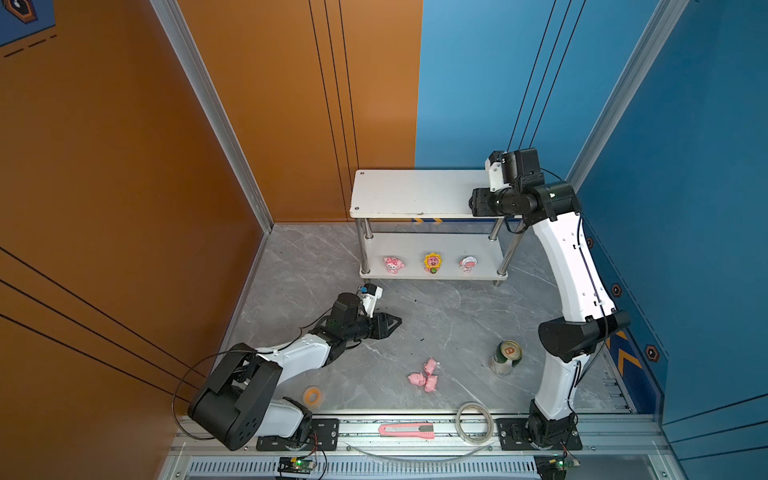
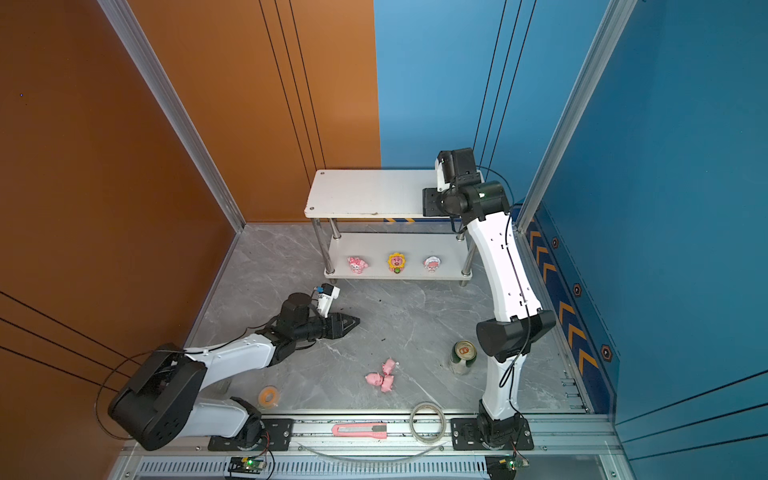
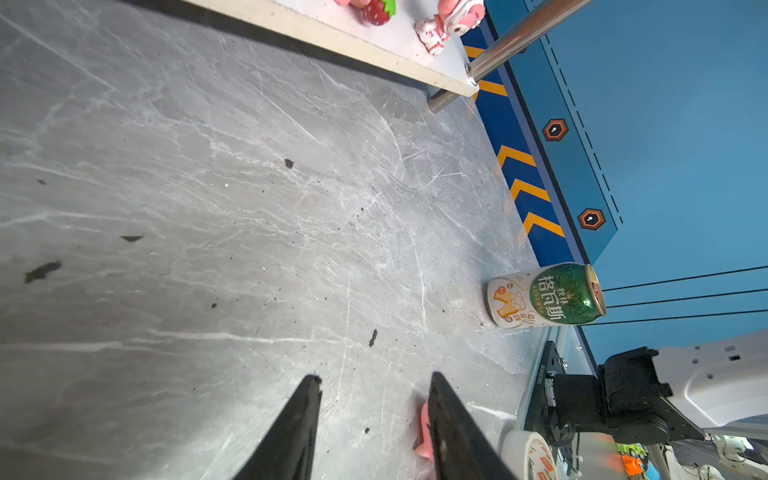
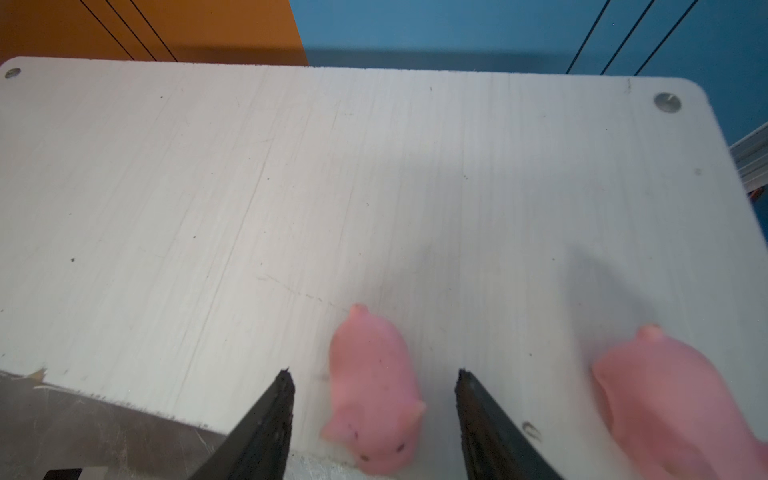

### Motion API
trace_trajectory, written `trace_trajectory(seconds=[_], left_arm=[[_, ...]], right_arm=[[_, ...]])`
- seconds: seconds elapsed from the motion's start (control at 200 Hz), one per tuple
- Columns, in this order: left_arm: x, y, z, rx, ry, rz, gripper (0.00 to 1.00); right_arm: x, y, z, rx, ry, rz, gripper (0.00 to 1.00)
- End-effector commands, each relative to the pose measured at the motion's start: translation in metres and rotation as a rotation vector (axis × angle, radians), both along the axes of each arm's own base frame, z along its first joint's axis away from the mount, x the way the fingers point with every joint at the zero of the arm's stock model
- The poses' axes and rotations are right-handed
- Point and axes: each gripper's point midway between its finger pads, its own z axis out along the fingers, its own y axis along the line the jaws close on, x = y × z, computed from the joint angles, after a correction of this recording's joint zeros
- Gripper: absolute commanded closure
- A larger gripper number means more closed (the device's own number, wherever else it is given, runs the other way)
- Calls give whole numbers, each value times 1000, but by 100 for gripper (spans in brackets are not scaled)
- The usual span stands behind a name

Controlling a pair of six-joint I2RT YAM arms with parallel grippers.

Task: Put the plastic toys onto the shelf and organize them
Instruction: 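Withdraw the right gripper from the shelf back over the table pigs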

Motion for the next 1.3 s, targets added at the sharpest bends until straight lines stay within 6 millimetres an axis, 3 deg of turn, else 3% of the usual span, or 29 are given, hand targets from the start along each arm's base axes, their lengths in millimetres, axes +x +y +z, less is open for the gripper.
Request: trace_trajectory(seconds=[0.0,0.08,0.19,0.26,0.34,0.461,0.591,0.676,0.791,0.941,1.126,1.292], left_arm=[[-2,6,7,-3,-7,0,55],[-2,8,13,4,-24,-3,55],[-4,10,17,6,-33,1,55],[-5,12,16,9,-37,11,55],[-7,15,16,12,-41,18,55],[-8,19,13,31,-38,26,55],[-5,21,11,32,-31,40,55],[-4,20,12,20,-29,46,55],[-4,21,11,13,-22,53,55],[-5,21,10,12,-16,54,55],[-8,18,11,9,-14,47,56],[-9,19,10,13,-19,50,55]], right_arm=[[-38,-6,38,0,-82,-17,36],[-60,-2,43,-21,-99,-1,36],[-100,2,35,-47,-110,5,36],[-129,12,11,-34,-115,33,38],[-166,34,-34,-21,-81,145,50],[-222,68,-128,-133,123,365,77],[-273,84,-226,-195,378,474,88],[-301,101,-262,-131,470,526,96],[-331,132,-285,-4,532,611,99],[-355,145,-307,-50,586,669,99],[-364,142,-339,-160,676,659,99],[-366,142,-347,-184,693,664,99]])
